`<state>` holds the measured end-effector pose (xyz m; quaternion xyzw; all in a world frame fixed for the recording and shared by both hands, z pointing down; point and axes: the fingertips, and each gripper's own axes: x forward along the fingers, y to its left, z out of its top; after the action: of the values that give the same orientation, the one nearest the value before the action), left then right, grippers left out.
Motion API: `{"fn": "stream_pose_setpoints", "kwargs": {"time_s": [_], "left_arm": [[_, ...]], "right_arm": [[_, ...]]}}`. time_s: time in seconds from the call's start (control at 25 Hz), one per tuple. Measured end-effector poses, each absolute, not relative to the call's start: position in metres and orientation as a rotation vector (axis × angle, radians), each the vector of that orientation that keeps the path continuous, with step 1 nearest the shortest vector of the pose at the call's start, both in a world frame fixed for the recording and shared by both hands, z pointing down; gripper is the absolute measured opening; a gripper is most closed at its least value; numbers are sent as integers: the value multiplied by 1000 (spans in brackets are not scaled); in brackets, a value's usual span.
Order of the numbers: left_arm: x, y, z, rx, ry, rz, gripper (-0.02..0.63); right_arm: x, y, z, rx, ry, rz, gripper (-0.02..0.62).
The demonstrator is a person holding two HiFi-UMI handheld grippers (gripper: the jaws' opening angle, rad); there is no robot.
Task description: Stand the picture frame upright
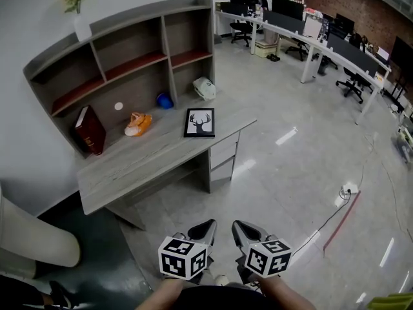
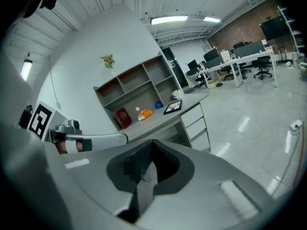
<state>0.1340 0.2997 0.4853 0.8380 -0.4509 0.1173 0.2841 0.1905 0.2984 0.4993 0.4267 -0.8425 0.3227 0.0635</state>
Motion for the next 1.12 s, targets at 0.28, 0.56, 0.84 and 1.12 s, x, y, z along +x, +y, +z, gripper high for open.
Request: {"fn": "stream_pose_setpoints", "kwargs": {"time_s": [0.28, 0.56, 0.84, 1.12], "left_arm": [[104, 260, 490, 2224, -1200, 304, -5], [81, 222, 497, 2212, -1187, 316, -5], [57, 191, 504, 2211, -1182, 345, -5], [38, 166, 508, 2209, -1160, 363, -5]], "right_arm": [[162, 260, 502, 1281, -2538, 994, -2], [142, 220, 508, 1294, -2507, 1001, -2], [119, 188, 512, 1295, -2489, 1005, -2], [101, 161, 516, 1316, -2463, 1017, -2]]}}
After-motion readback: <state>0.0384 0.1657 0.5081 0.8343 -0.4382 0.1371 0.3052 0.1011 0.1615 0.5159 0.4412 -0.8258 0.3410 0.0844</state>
